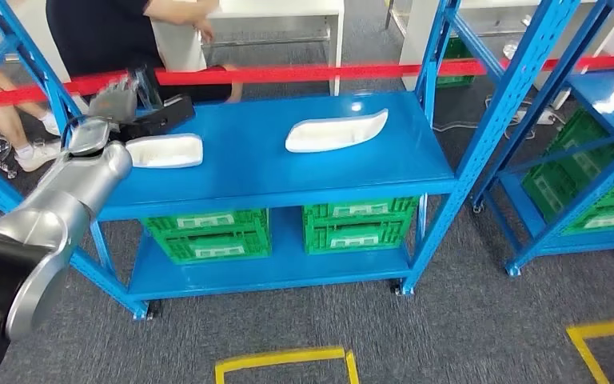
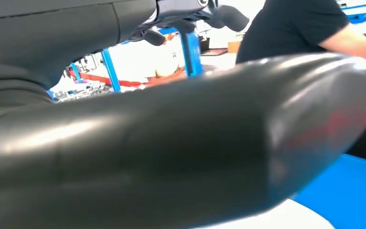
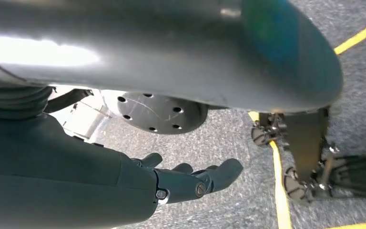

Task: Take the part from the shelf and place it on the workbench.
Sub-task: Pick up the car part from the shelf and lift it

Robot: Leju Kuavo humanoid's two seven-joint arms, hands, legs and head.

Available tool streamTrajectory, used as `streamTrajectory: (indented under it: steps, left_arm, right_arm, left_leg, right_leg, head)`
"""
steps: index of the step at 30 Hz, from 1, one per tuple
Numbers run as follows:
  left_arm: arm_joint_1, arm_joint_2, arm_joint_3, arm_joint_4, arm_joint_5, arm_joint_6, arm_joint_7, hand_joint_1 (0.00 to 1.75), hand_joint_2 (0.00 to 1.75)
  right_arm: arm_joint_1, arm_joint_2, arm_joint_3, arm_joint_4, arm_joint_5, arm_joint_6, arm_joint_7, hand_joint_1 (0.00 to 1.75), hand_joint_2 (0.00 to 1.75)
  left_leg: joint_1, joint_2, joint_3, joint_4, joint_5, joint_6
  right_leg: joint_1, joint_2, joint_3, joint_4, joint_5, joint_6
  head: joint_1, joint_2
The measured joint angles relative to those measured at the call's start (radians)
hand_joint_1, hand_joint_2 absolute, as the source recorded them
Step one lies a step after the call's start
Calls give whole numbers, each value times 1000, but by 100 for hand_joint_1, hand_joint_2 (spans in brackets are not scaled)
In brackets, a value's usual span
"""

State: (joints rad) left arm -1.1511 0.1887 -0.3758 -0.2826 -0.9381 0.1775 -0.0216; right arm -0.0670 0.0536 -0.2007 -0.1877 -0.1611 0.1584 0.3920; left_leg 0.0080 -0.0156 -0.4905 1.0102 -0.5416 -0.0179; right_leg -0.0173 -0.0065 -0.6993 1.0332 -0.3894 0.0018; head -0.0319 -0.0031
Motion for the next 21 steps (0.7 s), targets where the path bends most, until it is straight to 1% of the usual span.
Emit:
streamTrajectory:
  steps: [1,2,3,4,5,6,7,8,9,10,11,13,14,15,16,17,18,19,20,21]
  left_arm:
    - [1,0,1,-1,0,-1,-1,0,0]
    - [1,2,2,-2,0,-1,-2,0,0]
    - [2,3,4,-4,0,-1,-2,0,0]
    - [2,6,5,-6,0,-1,-2,0,0]
    - [3,9,7,-6,0,-1,-3,0,0]
    - [6,13,9,-6,1,-1,-3,0,0]
    - [11,17,11,-6,2,-1,-3,0,0]
    - [18,20,13,-5,2,-1,-4,0,0]
    - [26,24,14,-5,3,-1,-6,0,0]
    - [33,27,15,-5,3,-1,-8,0,0]
    - [37,31,16,-5,3,-1,-9,0,0]
    - [40,39,18,-4,3,-1,-11,0,0]
    - [41,43,20,-4,3,-1,-10,0,0]
    - [43,46,22,-5,3,-1,-10,0,0]
    - [44,49,23,-7,3,-1,-10,0,0]
    - [43,50,24,-9,3,-1,-10,0,0]
    - [42,51,25,-12,3,-1,-10,0,0]
    - [38,51,26,-14,3,-1,-11,0,0]
    - [35,51,27,-15,3,-1,-11,0,0]
    - [34,51,29,-16,3,-1,-11,0,0]
  right_arm:
    - [0,0,0,0,0,0,1,0,0]
    - [-1,1,0,0,0,0,5,0,0]
    - [-2,1,0,0,0,0,10,0,0]
    - [-3,1,0,0,1,0,13,0,0]
    - [-4,1,0,0,1,0,13,0,0]
    - [-4,1,0,0,2,0,12,0,0]
    - [-3,1,0,0,3,0,10,0,0]
    - [-2,1,0,0,4,0,9,0,0]
    - [-2,1,0,0,5,0,9,0,0]
    - [-1,1,0,0,5,0,9,0,0]
    - [-1,1,0,0,6,0,9,0,0]
    - [-2,2,0,0,6,0,8,0,0]
    - [-2,2,0,0,7,0,7,0,0]
    - [-3,3,1,0,7,0,7,0,0]
    - [-3,3,1,0,8,0,8,0,0]
    - [-4,3,1,-1,8,0,9,0,0]
    - [-6,2,1,-1,9,0,11,0,0]
    - [-8,2,1,-1,9,0,12,0,0]
    - [-10,2,1,-1,9,0,12,0,0]
    - [-12,2,1,-1,9,0,11,0,0]
  left_leg:
    - [-1,-1,6,3,-2,-8]
    - [0,0,7,7,-2,-14]
    - [1,1,4,25,3,-20]
    - [2,4,-16,61,7,-24]
    - [2,6,-47,113,5,-27]
    - [3,8,-89,178,-8,-29]
    - [3,9,-134,237,-33,-29]
    - [3,9,-173,277,-64,-28]
    - [3,9,-201,290,-88,-26]
    - [3,9,-216,273,-89,-23]
    - [2,10,-218,229,-63,-19]
    - [-2,11,-209,100,59,-10]
    - [-5,11,-202,51,108,-6]
    - [-8,11,-196,20,140,-1]
    - [-10,10,-191,9,143,3]
    - [-9,8,-178,11,140,9]
    - [-7,6,-166,9,138,15]
    - [-5,5,-155,9,134,21]
    - [-5,4,-144,8,129,27]
    - [-5,3,-136,8,122,31]
  right_leg:
    - [2,1,5,1,-13,-11]
    - [1,2,14,1,-15,-20]
    - [1,3,25,-1,-20,-29]
    - [0,5,35,-2,-27,-36]
    - [0,7,47,-4,-34,-42]
    - [0,9,57,-6,-43,-45]
    - [1,12,68,-6,-53,-47]
    - [1,14,81,-7,-65,-48]
    - [2,15,97,-7,-77,-48]
    - [3,17,114,-7,-90,-48]
    - [4,18,131,-7,-104,-48]
    - [8,19,161,-6,-130,-44]
    - [10,20,173,-6,-145,-39]
    - [11,21,185,-5,-157,-33]
    - [14,22,198,-2,-165,-27]
    - [15,22,206,2,-170,-21]
    - [14,21,208,16,-168,-16]
    - [14,19,195,44,-166,-11]
    - [13,17,168,88,-170,-7]
    - [11,15,128,144,-183,-4]
  head:
    - [0,0]
    - [-1,0]
    - [-1,0]
    - [-3,0]
    - [-5,0]
    - [-7,0]
    - [-9,0]
    - [-9,0]
    - [-10,0]
    - [-10,0]
    - [-11,0]
    - [-11,0]
    - [-11,0]
    - [-11,0]
    - [-11,0]
    - [-11,0]
    - [-10,0]
    - [-9,0]
    - [-9,0]
    - [-8,0]
